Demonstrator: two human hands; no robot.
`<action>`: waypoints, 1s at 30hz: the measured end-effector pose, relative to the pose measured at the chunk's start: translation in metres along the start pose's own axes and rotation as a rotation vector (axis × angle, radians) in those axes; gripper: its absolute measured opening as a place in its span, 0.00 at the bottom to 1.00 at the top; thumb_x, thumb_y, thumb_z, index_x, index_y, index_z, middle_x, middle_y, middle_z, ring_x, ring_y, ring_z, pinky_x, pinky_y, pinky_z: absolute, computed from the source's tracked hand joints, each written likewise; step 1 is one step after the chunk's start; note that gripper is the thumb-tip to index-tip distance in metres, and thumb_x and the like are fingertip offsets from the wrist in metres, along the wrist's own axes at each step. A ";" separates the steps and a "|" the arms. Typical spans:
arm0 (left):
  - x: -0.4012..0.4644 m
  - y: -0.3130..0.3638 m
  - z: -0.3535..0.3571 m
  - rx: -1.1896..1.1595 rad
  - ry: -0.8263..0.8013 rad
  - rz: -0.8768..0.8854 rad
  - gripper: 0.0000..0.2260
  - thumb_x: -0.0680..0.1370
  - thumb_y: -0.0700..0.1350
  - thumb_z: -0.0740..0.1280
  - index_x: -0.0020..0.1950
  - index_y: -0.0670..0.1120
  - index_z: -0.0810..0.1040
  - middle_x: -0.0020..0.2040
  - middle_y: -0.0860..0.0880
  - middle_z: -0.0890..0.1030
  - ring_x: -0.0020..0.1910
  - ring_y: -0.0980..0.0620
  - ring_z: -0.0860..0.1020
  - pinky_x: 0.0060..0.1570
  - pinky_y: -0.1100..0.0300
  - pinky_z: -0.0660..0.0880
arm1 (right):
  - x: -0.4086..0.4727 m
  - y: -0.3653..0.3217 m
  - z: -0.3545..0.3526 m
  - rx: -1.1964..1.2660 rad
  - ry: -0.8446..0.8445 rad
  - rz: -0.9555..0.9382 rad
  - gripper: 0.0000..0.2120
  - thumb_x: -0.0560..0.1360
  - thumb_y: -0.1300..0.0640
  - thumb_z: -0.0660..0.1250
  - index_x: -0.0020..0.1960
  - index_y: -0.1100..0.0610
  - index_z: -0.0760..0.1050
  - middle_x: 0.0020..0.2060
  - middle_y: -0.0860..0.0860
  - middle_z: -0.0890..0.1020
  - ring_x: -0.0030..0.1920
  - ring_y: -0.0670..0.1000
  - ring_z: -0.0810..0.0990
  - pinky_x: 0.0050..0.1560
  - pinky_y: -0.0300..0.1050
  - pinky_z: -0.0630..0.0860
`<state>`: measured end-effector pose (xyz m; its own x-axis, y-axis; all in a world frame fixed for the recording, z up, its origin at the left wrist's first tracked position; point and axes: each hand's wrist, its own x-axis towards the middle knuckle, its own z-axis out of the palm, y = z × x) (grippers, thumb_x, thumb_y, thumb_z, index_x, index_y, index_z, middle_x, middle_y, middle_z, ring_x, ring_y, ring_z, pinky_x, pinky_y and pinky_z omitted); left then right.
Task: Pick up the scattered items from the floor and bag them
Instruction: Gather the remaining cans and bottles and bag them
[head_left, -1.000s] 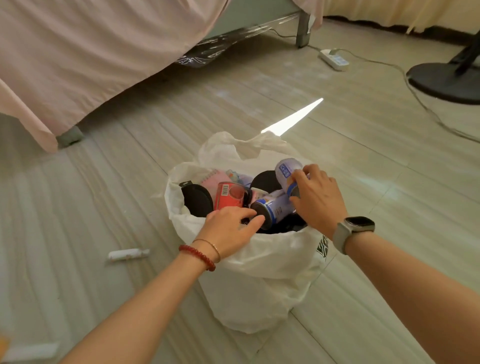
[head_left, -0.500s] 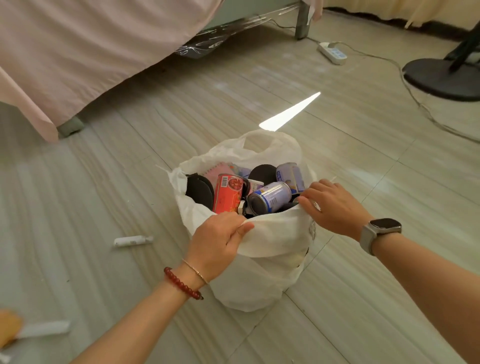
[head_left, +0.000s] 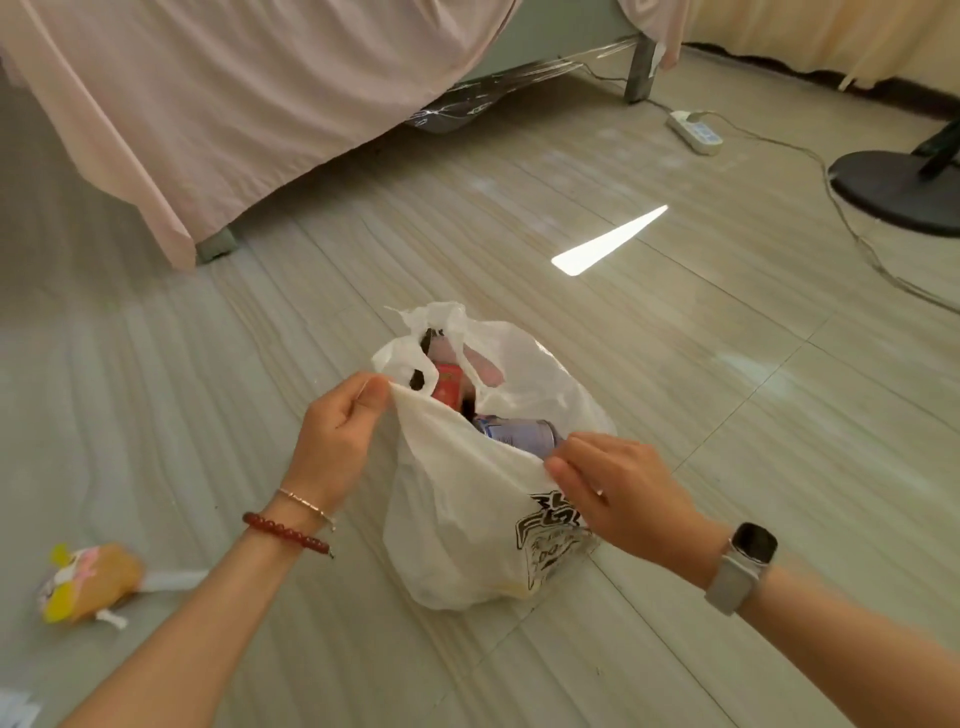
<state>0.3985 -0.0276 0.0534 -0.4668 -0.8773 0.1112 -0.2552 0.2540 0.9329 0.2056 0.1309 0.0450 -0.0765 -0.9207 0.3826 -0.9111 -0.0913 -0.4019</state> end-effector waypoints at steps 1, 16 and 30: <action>-0.008 -0.006 -0.006 0.011 -0.037 0.002 0.19 0.73 0.58 0.59 0.37 0.42 0.75 0.33 0.47 0.71 0.36 0.53 0.69 0.41 0.48 0.74 | 0.003 0.002 -0.002 -0.044 0.007 0.072 0.24 0.79 0.43 0.47 0.49 0.55 0.76 0.42 0.51 0.81 0.25 0.43 0.68 0.25 0.36 0.67; -0.097 -0.066 0.030 0.631 -0.391 0.403 0.24 0.78 0.61 0.45 0.61 0.53 0.74 0.34 0.53 0.74 0.34 0.57 0.72 0.40 0.66 0.67 | -0.036 0.038 0.030 -0.327 -0.415 0.874 0.13 0.78 0.53 0.55 0.53 0.55 0.77 0.46 0.55 0.81 0.43 0.57 0.77 0.37 0.42 0.68; -0.124 -0.088 0.050 0.606 -0.273 0.324 0.18 0.76 0.57 0.57 0.42 0.46 0.78 0.54 0.50 0.69 0.51 0.55 0.69 0.38 0.56 0.80 | 0.010 0.031 0.045 -0.261 -0.226 0.493 0.28 0.76 0.44 0.59 0.73 0.47 0.54 0.72 0.52 0.63 0.72 0.58 0.59 0.67 0.60 0.59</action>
<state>0.4367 0.0791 -0.0592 -0.7722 -0.6077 0.1855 -0.4550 0.7326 0.5062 0.1945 0.1013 -0.0010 -0.4535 -0.8912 0.0048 -0.8615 0.4370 -0.2585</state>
